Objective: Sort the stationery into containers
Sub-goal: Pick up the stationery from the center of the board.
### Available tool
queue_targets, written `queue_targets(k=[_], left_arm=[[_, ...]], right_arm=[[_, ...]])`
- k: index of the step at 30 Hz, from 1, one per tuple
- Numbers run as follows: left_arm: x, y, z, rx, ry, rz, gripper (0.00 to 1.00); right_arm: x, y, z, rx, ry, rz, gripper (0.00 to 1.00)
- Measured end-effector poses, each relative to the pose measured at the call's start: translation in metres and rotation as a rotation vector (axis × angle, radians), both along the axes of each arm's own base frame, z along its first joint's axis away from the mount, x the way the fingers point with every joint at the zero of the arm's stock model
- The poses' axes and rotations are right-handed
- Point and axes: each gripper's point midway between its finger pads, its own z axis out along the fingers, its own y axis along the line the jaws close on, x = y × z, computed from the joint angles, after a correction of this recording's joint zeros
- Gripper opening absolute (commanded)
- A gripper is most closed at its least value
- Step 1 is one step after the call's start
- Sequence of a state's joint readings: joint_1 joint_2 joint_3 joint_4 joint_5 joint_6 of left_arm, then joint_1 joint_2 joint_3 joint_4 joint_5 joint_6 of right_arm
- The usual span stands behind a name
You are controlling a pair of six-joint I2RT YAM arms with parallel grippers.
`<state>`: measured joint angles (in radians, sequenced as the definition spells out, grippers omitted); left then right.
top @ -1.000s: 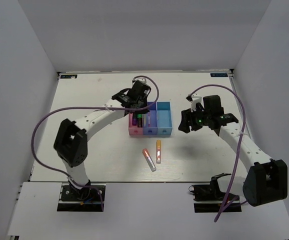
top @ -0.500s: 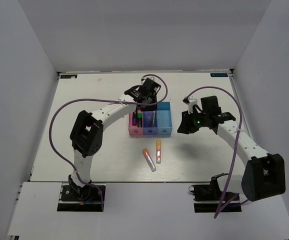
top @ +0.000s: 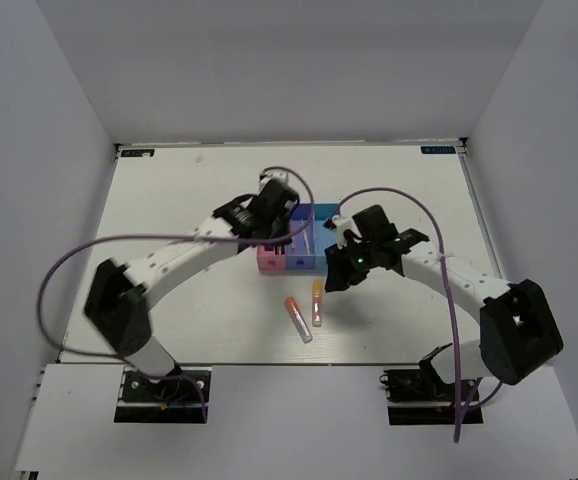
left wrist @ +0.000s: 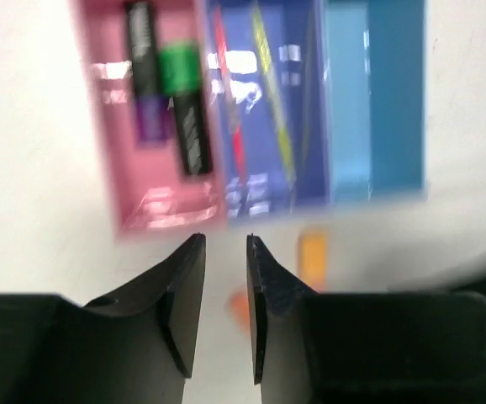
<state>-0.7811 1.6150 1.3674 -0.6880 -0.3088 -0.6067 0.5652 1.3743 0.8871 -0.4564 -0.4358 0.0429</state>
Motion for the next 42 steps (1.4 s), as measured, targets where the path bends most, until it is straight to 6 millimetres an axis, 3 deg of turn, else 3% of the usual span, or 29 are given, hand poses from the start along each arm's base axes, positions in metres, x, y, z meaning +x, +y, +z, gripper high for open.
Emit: queue_targets(k=[1, 3, 6, 10, 13, 15, 21, 24, 28, 29, 35, 38, 42], left_arm=[[-0.008, 0.006, 0.004, 0.003, -0.006, 0.0, 0.45], [-0.044, 0.032, 0.019, -0.041, -0.058, 0.0, 0.49], [-0.088, 0.086, 0.018, -0.099, -0.108, 0.066, 0.5], [-0.129, 0.137, -0.03, -0.102, -0.072, 0.161, 0.51], [-0.151, 0.158, -0.07, -0.067, -0.004, 0.206, 0.51], [-0.159, 0.166, -0.085, -0.056, 0.022, 0.226, 0.51], [-0.163, 0.168, -0.09, -0.084, 0.03, 0.254, 0.54], [-0.163, 0.165, -0.09, -0.095, 0.029, 0.254, 0.54], [-0.164, 0.163, -0.093, -0.085, 0.042, 0.248, 0.54], [-0.164, 0.162, -0.094, -0.079, 0.046, 0.244, 0.54], [-0.166, 0.15, -0.102, -0.039, 0.078, 0.2, 0.54], [-0.165, 0.131, -0.103, -0.014, 0.096, 0.149, 0.54], [-0.157, 0.095, -0.097, -0.003, 0.107, 0.101, 0.54]], right_arm=[[-0.005, 0.005, -0.004, -0.011, 0.012, 0.012, 0.51], [-0.011, 0.014, -0.017, -0.063, 0.024, 0.009, 0.56], [-0.014, 0.02, -0.038, -0.16, 0.018, -0.036, 0.58], [-0.006, 0.017, -0.056, -0.266, -0.036, -0.131, 0.59], [-0.002, 0.016, -0.062, -0.302, -0.085, -0.178, 0.6], [0.0, 0.02, -0.065, -0.317, -0.11, -0.193, 0.62], [-0.005, 0.031, -0.079, -0.348, -0.134, -0.191, 0.6], [-0.004, 0.032, -0.08, -0.369, -0.161, -0.193, 0.46], [0.002, 0.033, -0.081, -0.382, -0.179, -0.207, 0.08], [0.003, 0.033, -0.081, -0.378, -0.174, -0.212, 0.03], [-0.007, 0.033, -0.078, -0.37, -0.146, -0.152, 0.0], [-0.017, 0.032, -0.059, -0.344, -0.143, -0.091, 0.0], [-0.004, 0.043, 0.007, -0.216, -0.276, -0.066, 0.0]])
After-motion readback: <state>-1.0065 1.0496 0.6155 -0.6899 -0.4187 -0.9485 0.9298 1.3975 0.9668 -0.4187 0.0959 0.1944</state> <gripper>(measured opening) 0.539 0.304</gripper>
